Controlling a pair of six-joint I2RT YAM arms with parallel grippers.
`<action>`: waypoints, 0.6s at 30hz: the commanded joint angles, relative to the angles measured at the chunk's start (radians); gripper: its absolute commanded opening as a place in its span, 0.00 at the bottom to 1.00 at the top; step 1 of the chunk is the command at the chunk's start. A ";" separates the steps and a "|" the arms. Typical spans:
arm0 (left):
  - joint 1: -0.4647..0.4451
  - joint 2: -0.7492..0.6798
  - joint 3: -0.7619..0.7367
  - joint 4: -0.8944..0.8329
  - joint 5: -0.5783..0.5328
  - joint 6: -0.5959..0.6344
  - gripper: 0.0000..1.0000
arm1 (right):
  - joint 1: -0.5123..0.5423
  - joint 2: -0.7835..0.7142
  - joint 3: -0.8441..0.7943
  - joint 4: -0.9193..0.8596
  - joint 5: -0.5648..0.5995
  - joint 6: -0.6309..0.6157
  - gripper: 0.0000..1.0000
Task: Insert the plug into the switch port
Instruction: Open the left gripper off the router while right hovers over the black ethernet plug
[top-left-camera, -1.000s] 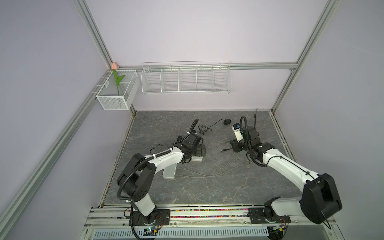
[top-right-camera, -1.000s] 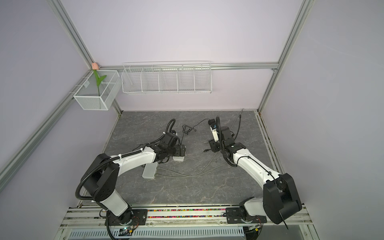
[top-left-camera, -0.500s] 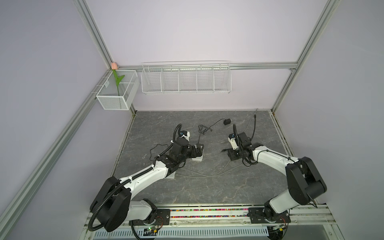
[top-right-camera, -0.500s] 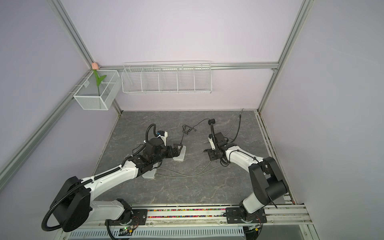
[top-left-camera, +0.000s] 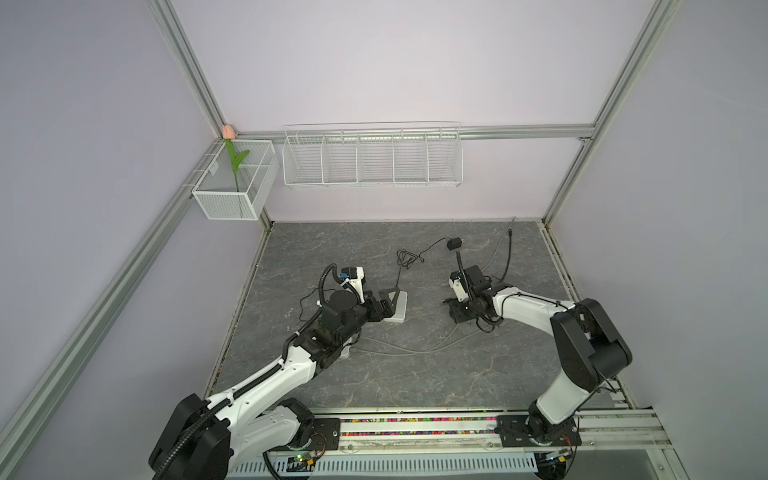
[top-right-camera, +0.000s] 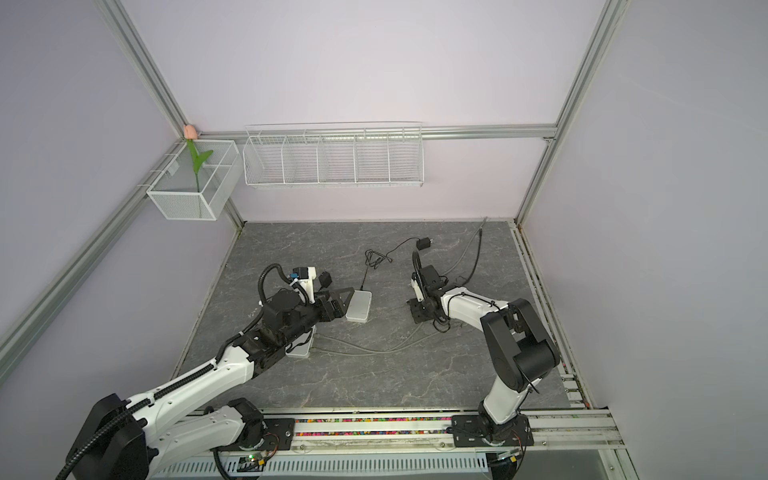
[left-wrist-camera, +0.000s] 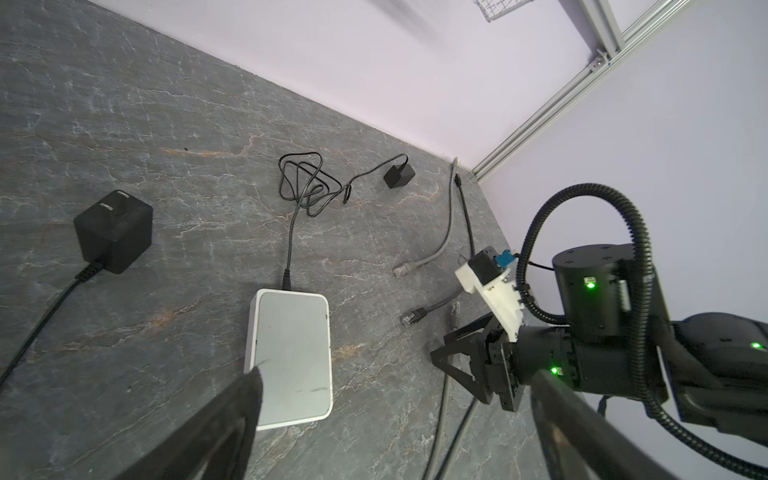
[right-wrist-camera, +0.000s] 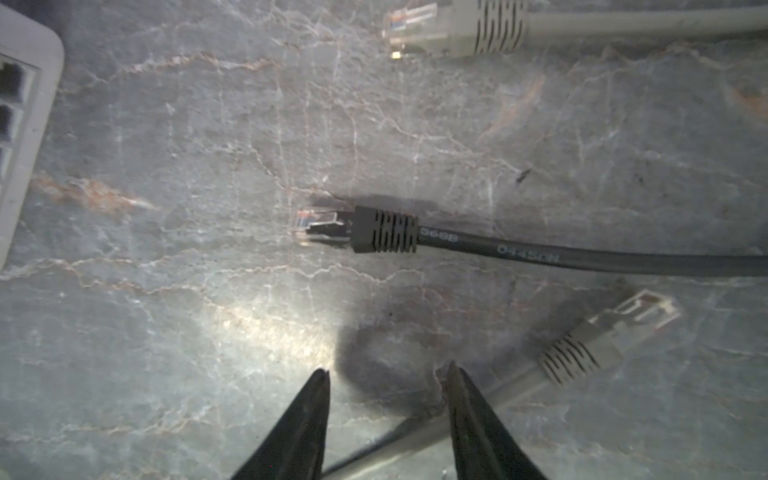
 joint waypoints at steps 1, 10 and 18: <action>0.004 -0.029 0.003 -0.054 -0.029 -0.006 0.95 | 0.002 -0.010 -0.001 -0.050 0.016 0.062 0.48; 0.005 -0.027 -0.001 -0.089 -0.083 -0.003 0.93 | 0.036 -0.142 -0.174 -0.108 0.010 0.134 0.50; 0.005 0.059 0.022 -0.087 -0.073 0.006 0.91 | 0.040 -0.257 -0.191 -0.202 -0.021 0.148 0.54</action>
